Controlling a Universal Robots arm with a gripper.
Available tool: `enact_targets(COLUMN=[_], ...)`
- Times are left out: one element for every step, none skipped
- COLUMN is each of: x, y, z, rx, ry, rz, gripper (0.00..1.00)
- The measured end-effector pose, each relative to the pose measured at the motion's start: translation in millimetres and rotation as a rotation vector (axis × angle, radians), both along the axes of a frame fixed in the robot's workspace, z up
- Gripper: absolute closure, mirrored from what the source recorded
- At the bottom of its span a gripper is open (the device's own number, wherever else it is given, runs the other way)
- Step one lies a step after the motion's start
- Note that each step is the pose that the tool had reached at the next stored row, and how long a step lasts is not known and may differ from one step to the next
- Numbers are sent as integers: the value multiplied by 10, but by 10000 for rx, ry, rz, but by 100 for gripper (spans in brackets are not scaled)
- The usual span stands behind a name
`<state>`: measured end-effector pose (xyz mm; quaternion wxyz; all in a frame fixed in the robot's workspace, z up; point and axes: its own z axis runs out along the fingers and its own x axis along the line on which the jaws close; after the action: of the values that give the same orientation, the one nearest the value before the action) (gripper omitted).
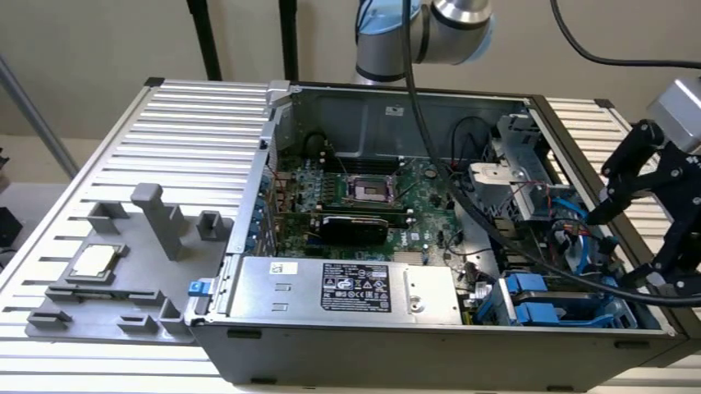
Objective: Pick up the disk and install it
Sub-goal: 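Insert the first disk wire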
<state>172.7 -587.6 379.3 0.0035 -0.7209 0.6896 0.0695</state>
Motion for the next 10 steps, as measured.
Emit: enact_targets(x=[49,94,139,184,229,274,317,352,373,382], y=[0,0,0,0,-1,-2,-4,-7,-19,-43], z=[10,12,12,12,11,8,-2,-14,-29,-46], rx=[37,62,77,83,84,83,84,83,84,85], ry=[2,3,3,5,10,18,28,41,53,68], rz=[0,0,0,0,0,0,0,1,2,5], gripper=[30,30,30,30,30,30,30,30,30,30])
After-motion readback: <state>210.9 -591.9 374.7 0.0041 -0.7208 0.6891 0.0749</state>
